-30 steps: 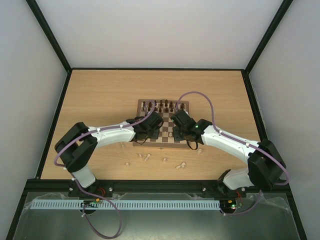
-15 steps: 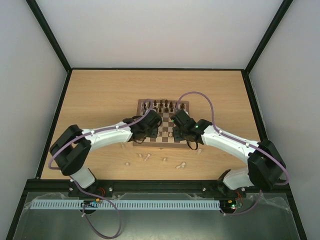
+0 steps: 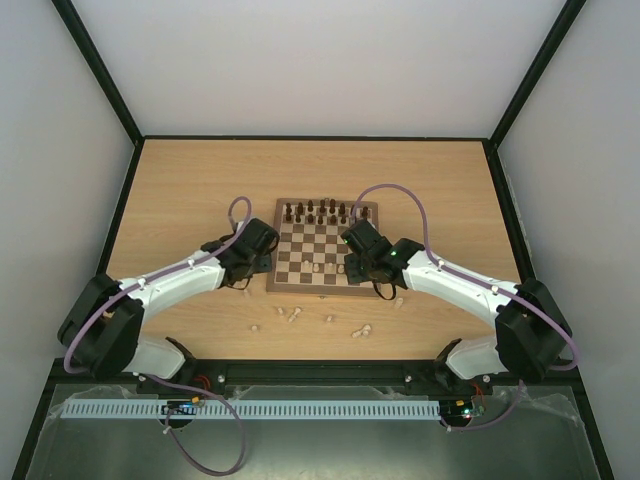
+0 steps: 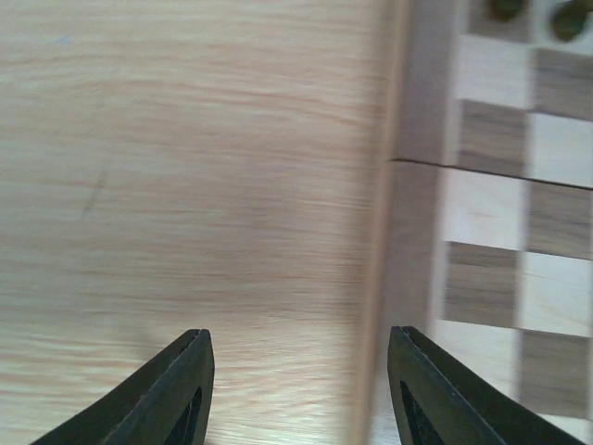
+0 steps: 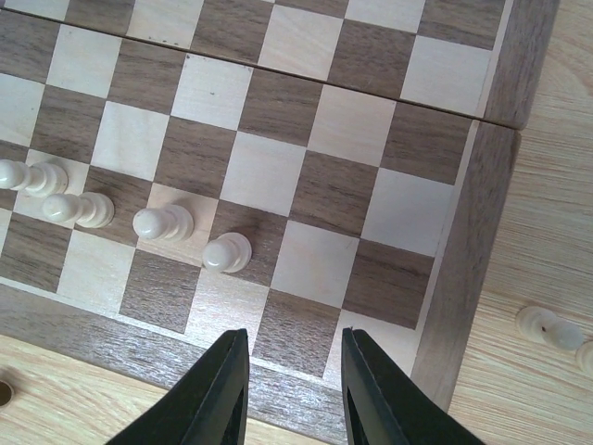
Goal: Set up the chess pieces on the board
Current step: Pick up the chess piece at the center of the board, then place the chess piece on the chessboard.
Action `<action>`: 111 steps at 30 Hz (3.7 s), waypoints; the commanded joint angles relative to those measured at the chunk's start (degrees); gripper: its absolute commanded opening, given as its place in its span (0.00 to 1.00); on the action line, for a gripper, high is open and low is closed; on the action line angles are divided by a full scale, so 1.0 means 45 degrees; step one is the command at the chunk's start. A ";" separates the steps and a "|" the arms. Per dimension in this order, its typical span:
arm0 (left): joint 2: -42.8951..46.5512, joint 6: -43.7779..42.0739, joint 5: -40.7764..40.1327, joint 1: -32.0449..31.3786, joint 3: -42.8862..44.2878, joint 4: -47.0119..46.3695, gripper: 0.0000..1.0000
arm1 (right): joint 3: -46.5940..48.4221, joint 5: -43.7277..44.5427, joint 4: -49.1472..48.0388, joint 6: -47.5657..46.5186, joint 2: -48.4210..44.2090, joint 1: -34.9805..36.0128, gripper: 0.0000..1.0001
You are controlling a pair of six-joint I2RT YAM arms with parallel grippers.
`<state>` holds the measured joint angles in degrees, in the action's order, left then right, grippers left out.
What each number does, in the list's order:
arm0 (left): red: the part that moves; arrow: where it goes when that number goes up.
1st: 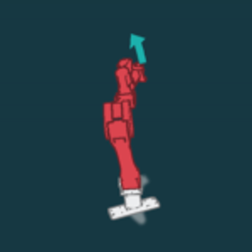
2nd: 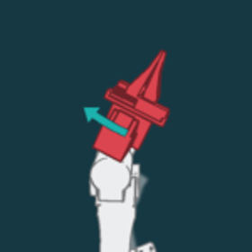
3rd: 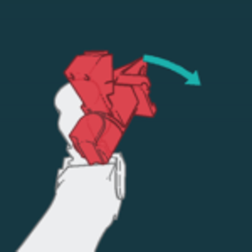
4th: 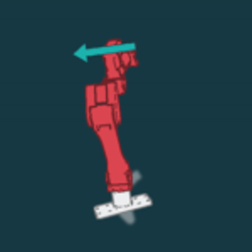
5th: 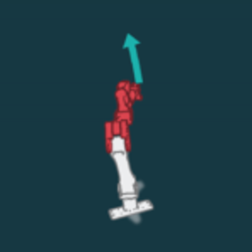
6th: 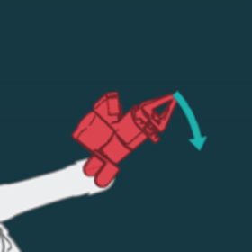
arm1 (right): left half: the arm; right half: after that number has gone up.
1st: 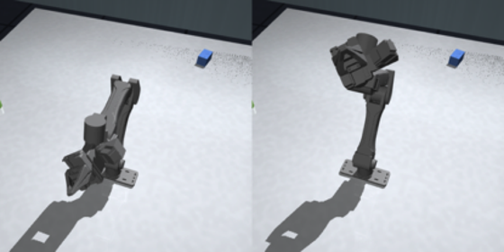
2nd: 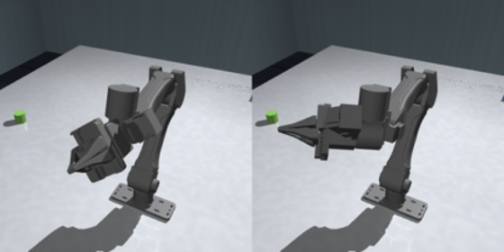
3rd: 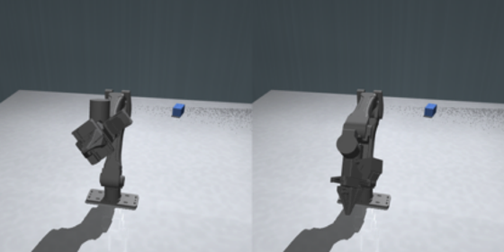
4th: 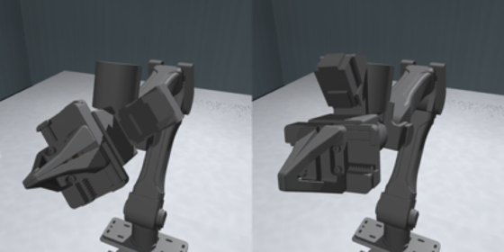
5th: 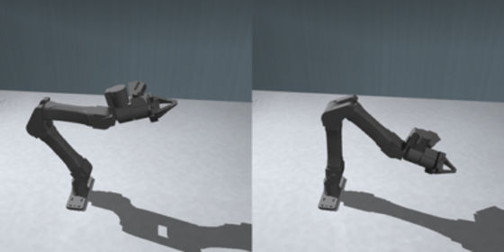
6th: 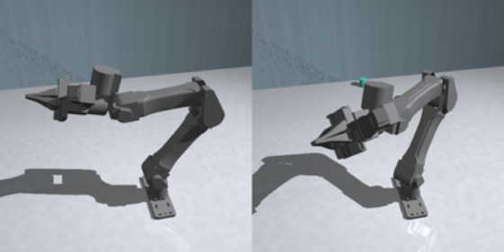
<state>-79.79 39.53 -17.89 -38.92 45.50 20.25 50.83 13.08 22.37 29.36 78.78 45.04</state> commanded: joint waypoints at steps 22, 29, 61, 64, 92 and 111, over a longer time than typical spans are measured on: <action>-0.0108 0.1330 -0.0939 0.1247 -0.1327 0.0802 0.51 | -0.0546 -0.0743 0.0001 -0.0256 -0.0329 0.0034 0.28; -0.0291 0.1439 -0.0928 0.1282 -0.1571 0.0664 0.51 | -0.0647 -0.0780 -0.0010 -0.0256 -0.0414 0.0050 0.28; 0.0475 0.0267 0.0294 0.1017 0.0215 0.1345 0.05 | -0.0740 -0.0609 0.0047 -0.0180 -0.0678 0.0044 0.28; 0.0477 0.0145 0.0568 0.0512 0.0849 0.1626 0.05 | -0.0755 -0.0470 0.0096 -0.0126 -0.0777 0.0031 0.28; -0.3678 0.0143 0.1280 -0.1985 0.3077 0.0510 0.06 | -0.0938 0.0027 0.0299 0.0076 -0.1140 0.0032 0.28; -0.2805 0.0067 0.0915 -0.2018 0.2980 0.0880 0.33 | -0.0957 0.0523 0.0447 0.0429 -0.1139 0.0034 0.38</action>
<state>-95.90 40.16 -12.64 -47.64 58.19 22.61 47.27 13.06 21.43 29.82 74.65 45.04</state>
